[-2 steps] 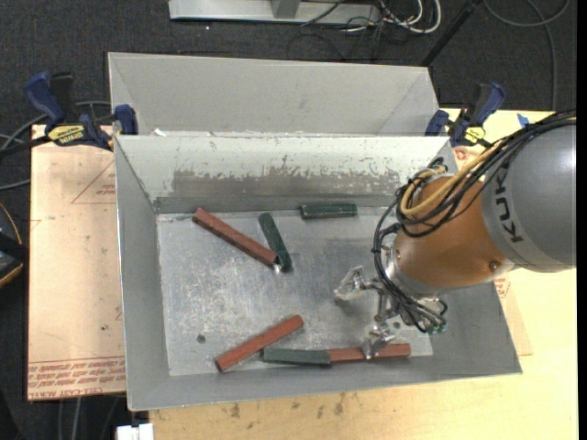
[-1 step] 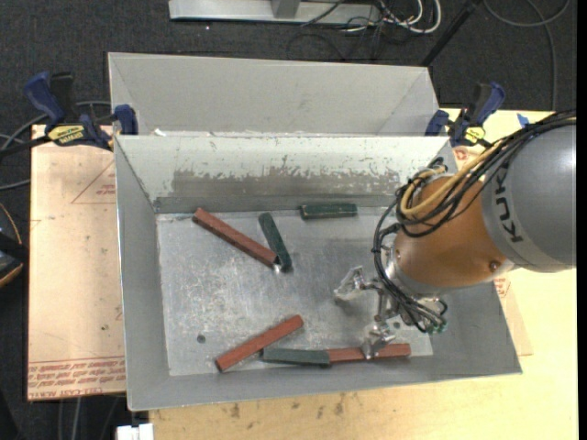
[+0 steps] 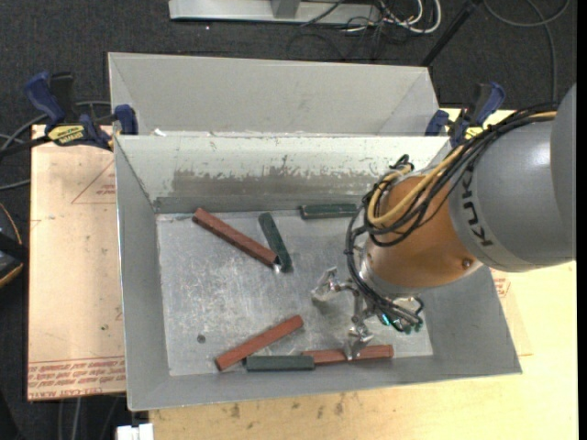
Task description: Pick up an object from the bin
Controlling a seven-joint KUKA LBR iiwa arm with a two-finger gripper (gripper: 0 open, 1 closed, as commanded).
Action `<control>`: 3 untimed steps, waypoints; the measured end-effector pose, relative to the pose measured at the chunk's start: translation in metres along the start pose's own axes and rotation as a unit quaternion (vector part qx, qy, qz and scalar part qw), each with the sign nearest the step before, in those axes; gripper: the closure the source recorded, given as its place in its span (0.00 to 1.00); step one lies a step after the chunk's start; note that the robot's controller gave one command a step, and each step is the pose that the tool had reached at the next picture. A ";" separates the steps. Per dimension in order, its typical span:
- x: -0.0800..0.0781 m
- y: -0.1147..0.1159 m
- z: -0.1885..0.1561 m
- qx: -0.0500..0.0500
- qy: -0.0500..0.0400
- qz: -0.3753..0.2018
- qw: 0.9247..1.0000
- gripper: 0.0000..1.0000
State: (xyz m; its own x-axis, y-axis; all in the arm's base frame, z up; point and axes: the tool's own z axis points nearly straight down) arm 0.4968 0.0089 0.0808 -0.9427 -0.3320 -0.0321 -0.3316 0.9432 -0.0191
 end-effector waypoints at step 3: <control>-0.028 0.058 -0.186 -0.009 0.010 -0.066 0.998 1.00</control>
Offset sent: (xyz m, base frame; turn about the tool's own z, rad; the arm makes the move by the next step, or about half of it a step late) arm 0.0000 0.0000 0.0000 0.0000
